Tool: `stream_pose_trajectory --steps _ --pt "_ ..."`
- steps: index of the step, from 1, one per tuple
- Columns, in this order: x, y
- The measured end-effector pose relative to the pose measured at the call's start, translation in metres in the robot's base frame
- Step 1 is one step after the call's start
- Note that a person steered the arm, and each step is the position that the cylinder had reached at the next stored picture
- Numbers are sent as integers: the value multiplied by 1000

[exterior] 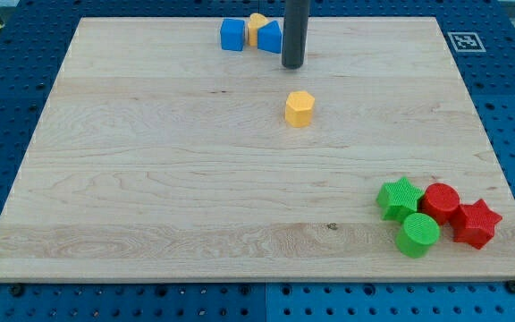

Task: Move the yellow hexagon towards the green star

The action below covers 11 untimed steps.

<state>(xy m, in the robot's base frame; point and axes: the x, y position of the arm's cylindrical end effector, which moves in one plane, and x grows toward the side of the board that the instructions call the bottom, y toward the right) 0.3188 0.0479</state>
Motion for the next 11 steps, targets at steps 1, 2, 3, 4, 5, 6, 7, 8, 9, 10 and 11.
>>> stream_pose_trajectory --steps 1,2,3,4,5,6,7,8,9,10,11 --pt "24 -7" --pt "24 -7" --pt "24 -7" --pt "35 -7" --pt "59 2" --pt "83 2" --pt "95 9" --pt "113 24" --pt "119 48" --pt "126 59" --pt "140 53"
